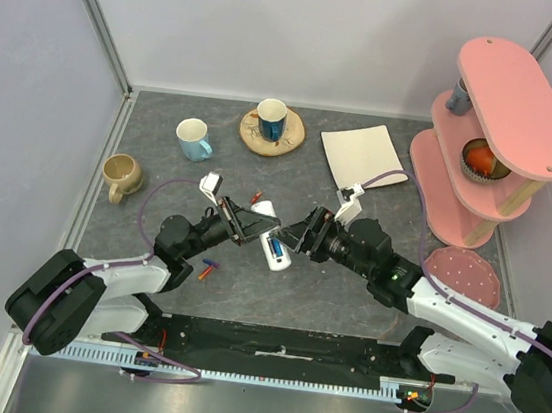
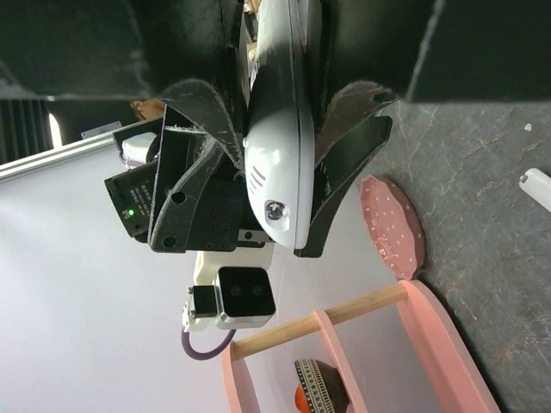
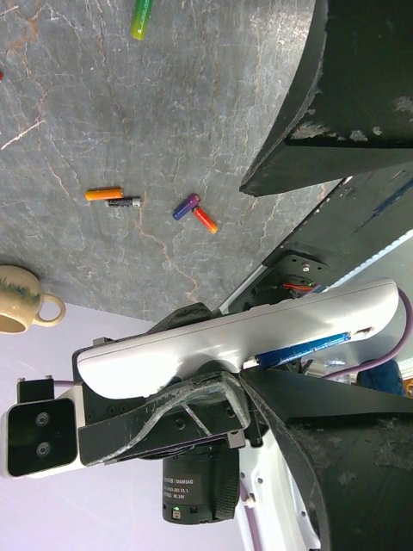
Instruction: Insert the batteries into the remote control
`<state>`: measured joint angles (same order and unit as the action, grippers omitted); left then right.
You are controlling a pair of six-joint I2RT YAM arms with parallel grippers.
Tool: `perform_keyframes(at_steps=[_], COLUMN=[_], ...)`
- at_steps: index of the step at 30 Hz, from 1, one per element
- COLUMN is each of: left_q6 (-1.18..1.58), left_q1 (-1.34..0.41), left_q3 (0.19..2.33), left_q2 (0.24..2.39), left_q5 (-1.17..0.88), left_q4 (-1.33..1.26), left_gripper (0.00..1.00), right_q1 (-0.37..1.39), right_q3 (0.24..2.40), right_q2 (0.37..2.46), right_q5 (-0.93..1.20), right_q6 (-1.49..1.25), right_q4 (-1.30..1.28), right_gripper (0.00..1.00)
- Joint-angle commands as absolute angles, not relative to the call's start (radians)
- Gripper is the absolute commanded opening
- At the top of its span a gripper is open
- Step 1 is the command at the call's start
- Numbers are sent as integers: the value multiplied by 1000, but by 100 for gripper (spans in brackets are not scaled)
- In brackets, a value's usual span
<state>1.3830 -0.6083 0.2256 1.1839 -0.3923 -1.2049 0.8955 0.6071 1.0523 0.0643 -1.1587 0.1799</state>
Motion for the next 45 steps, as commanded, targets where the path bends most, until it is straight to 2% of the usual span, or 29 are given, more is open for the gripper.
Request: perform_keyframes(at_steps=[1,14,19,24,27,29,31,35,39,40,42,45], left_q6=[1362,1355,1344,1376,1378,1368,1347,1327,1313,1309,1289,1258], left_q1=[-603,-603,-603,-603,-603,-603,-603,-603,-603,-603,-603,-603], left_q3=[290,324,316,290,273,261,243,201,150,129,109,78], left_q2=[1149,1154,1169,1212,1219,1220,1210,1186,1137,1106,1068,979], left_q5=[-365,-371,-397,-422,-428,-433,-434,-437,-436,-434,-431,-430], left_q4=[-1299,-1276,-1201,-1195,-1180,-1170,-1154,-1144,-1138,-1134,-1112,-1051], left_gripper=[2,2,2,2,2,2,2,2,2,2,2,2], right_q1=[893,893,893,891,888,890,890,888,882,879,868,854], right_q3=[571,549,601,684,753,808,899,960,904,897,896,905], right_q2=[1040,1017,979,962,937,925,939,1003,1077,1121,1175,1270], right_q5=[72,92,80,78,43,-20,-180,-399,-428,-426,-419,-405], right_q6=[-1150,-1135,-1079,-1000,-904,-838,-724,-582,-499,-477,-448,-410], right_q4=[124,117,126,123,62,-88,-302,-540,-571,-565,-557,-531], right_gripper=[86,86,92,94,95,94,91,86,75,67,58,58])
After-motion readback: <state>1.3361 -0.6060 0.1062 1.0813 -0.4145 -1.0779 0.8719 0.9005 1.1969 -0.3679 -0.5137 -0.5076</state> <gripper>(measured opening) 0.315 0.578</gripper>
